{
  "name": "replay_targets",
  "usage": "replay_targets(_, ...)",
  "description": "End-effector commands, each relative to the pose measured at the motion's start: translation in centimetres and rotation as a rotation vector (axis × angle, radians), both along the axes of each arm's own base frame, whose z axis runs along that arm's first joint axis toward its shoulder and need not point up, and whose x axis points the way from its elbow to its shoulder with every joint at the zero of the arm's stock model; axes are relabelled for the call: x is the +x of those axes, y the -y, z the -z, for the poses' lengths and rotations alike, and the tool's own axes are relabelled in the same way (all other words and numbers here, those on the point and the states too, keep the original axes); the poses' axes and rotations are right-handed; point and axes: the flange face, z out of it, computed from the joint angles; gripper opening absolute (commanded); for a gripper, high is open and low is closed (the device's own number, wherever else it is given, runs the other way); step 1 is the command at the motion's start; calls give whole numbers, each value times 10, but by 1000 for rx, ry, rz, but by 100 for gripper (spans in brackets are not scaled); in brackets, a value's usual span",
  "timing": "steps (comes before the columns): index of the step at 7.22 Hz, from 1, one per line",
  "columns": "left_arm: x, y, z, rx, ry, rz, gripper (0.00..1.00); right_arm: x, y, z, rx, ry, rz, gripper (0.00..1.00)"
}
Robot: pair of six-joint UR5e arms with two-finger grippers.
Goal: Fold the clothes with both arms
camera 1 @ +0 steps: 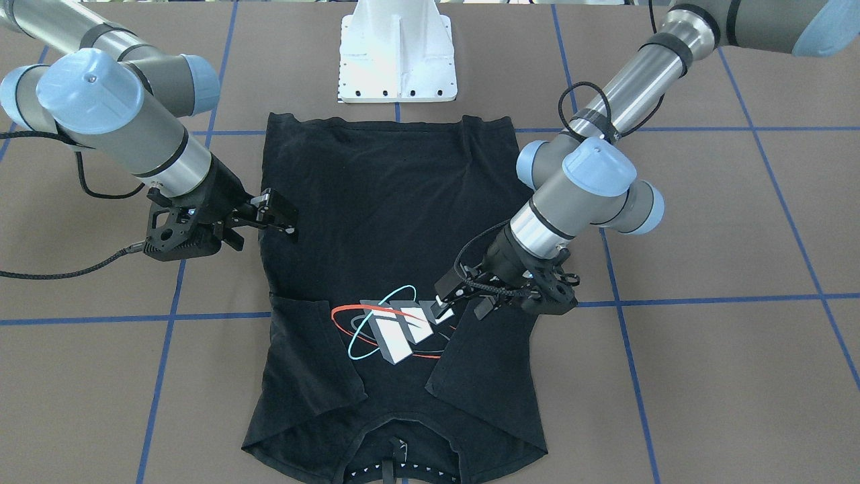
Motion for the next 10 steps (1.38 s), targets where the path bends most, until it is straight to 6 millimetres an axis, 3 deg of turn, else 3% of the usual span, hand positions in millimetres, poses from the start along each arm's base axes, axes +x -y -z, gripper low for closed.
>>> replay_targets(1, -60, -67, -10, -70, 56, -48, 99, 18, -48, -23, -83, 6, 0, 100)
replay_targets(2, -84, -100, -16, -82, 67, -69, 99, 23, -75, -39, -96, -6, 22, 100)
replay_targets(3, -102, -140, -36, -93, 82, -100, 99, 22, -96, -45, -117, -9, 39, 100)
replay_targets(5, -100, -215, -85, -126, 138, -185, 99, -8, -126, -49, -157, -19, 84, 100)
replay_targets(6, -93, -242, -94, -145, 125, -196, 99, -10, -134, -48, -154, -16, 100, 100)
replay_targets(8, -46, -306, -100, -211, 98, -223, 98, -9, -140, -47, -156, -14, 111, 100)
replay_targets(10, -17, -348, -103, -227, 112, -253, 93, -9, -139, -47, -158, -12, 113, 100)
